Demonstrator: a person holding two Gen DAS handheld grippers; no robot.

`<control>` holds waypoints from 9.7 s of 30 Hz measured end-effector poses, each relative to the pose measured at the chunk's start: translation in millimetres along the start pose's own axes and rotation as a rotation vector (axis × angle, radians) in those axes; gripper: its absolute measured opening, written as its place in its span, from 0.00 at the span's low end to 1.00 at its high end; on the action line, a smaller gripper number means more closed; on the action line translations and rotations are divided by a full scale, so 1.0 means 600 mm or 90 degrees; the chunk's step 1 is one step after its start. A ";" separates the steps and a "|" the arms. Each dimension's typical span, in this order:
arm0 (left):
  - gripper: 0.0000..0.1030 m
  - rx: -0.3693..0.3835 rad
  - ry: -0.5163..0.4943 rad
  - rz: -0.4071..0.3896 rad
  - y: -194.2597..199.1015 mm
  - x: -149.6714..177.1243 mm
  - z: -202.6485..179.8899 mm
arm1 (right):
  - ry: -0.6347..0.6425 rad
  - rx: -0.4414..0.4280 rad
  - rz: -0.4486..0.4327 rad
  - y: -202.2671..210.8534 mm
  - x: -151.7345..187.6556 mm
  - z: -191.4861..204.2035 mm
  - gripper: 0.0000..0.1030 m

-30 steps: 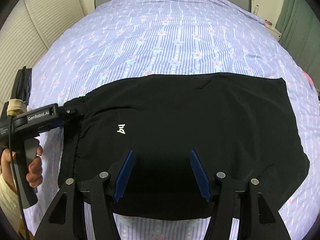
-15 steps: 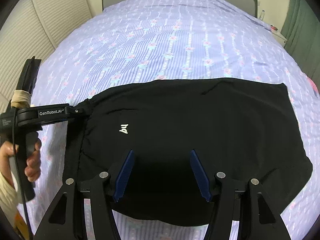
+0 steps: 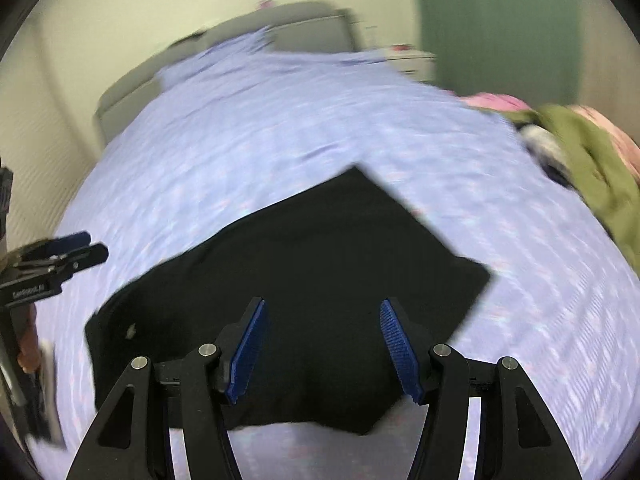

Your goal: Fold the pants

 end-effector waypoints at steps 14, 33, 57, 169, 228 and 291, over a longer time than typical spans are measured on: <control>0.76 0.035 -0.107 0.080 -0.269 -0.158 -0.085 | -0.294 0.049 0.047 -0.158 0.000 -0.215 0.58; 0.53 0.133 -0.163 0.172 -0.483 -0.227 -0.163 | -0.347 0.049 0.079 -0.237 0.014 -0.252 0.58; 0.11 0.128 -0.149 0.079 -0.364 -0.295 -0.178 | -0.263 -0.035 0.019 -0.143 -0.063 -0.201 0.07; 0.13 -0.052 -0.143 0.195 -0.412 -0.146 -0.252 | -0.107 -0.072 0.147 -0.175 0.042 -0.096 0.07; 0.77 0.065 0.458 0.065 0.035 0.368 0.230 | 0.263 -0.056 0.235 0.040 0.294 0.358 0.58; 0.49 0.035 0.523 0.101 0.096 0.413 0.121 | 0.195 -0.117 0.278 0.047 0.316 0.274 0.58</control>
Point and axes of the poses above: each gripper's, at about its wrist camera, not at the fingertips, and y roughly against the way its jaws point, z to its left, x to its underside, the point moved 8 cm from there along -y, roughly the way its jaws point, and after that the axes turned 7 degrees about -y, right-handed, at the moved point
